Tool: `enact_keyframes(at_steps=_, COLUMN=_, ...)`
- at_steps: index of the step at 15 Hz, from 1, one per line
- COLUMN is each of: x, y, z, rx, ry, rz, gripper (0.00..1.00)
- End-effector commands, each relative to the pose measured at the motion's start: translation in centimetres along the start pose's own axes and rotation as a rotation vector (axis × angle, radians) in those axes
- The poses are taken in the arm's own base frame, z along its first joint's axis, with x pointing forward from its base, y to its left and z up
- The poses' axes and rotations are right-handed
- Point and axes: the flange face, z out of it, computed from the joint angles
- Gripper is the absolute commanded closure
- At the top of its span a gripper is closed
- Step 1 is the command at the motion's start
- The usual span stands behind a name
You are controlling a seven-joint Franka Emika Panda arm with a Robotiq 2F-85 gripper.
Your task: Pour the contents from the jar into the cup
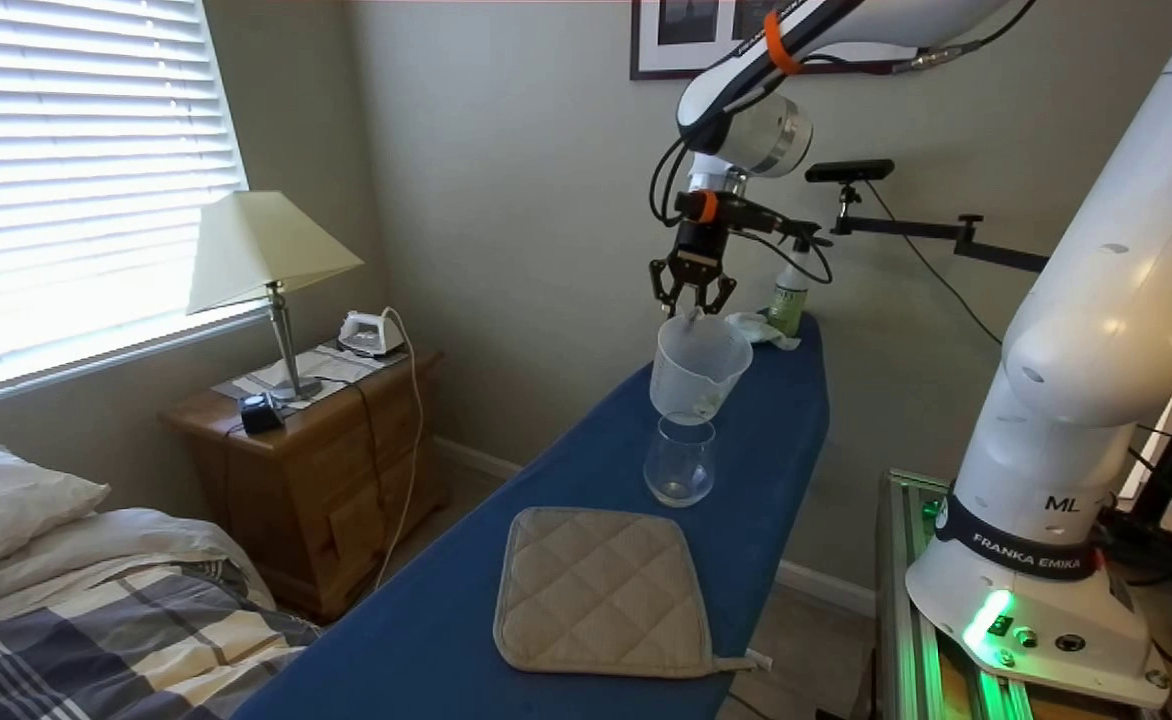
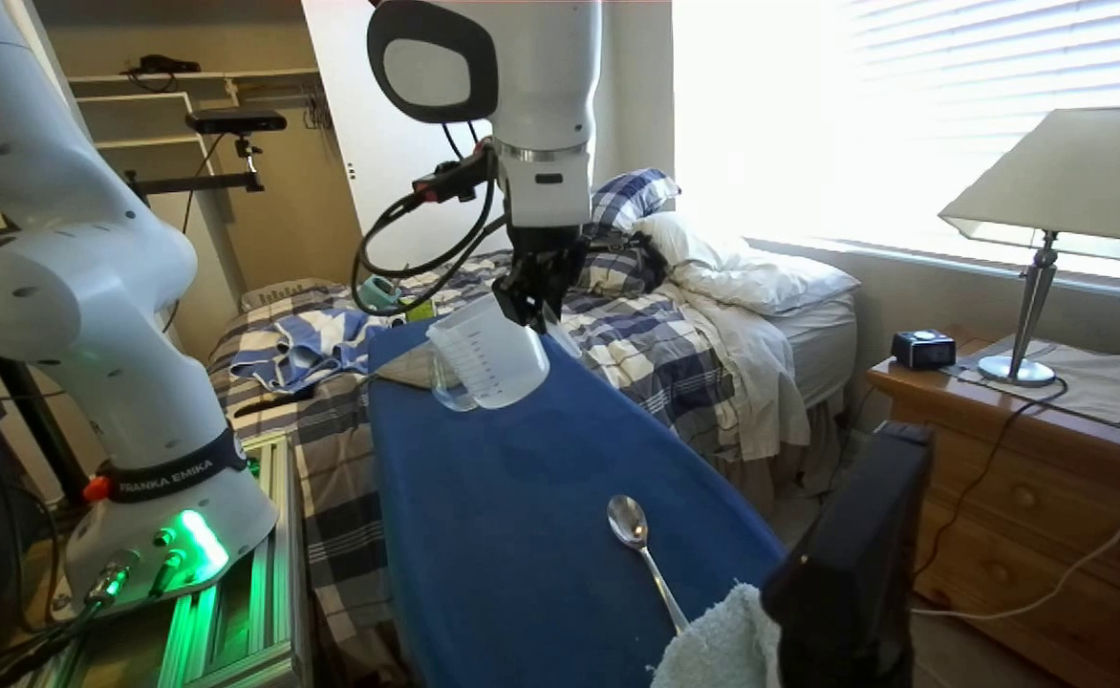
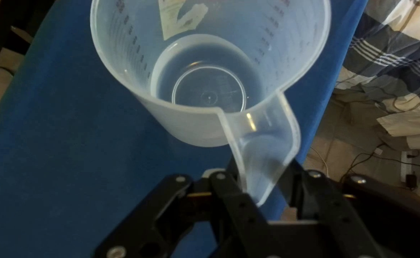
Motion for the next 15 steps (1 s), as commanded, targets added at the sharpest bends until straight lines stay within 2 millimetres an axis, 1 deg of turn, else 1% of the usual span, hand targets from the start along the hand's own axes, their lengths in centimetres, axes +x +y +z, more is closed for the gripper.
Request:
enact_keyframes(at_steps=1, x=-1.8, y=0.0, z=-0.2, rx=0.028, ry=0.047, rz=-0.054, gripper=0.91)
enact_keyframes(at_steps=4, x=-2.3, y=-0.7, z=0.4, rx=0.03, ry=0.05, rz=-0.078, gripper=0.91)
enact_keyframes(at_steps=5, x=-1.4, y=-0.7, z=0.5, rx=0.01, ry=0.037, rz=-0.055, gripper=0.73)
enact_keyframes(at_steps=12, x=-1.7, y=-1.0, z=0.7, rx=0.007, ry=0.037, rz=-0.069, gripper=0.73)
enact_keyframes(at_steps=13, x=-1.9, y=-1.2, z=0.5, rx=0.009, ry=0.045, rz=-0.077, gripper=0.91)
enact_keyframes(at_steps=15, x=-2.8, y=-1.8, z=0.4, rx=0.014, ry=0.06, rz=-0.098, gripper=0.91)
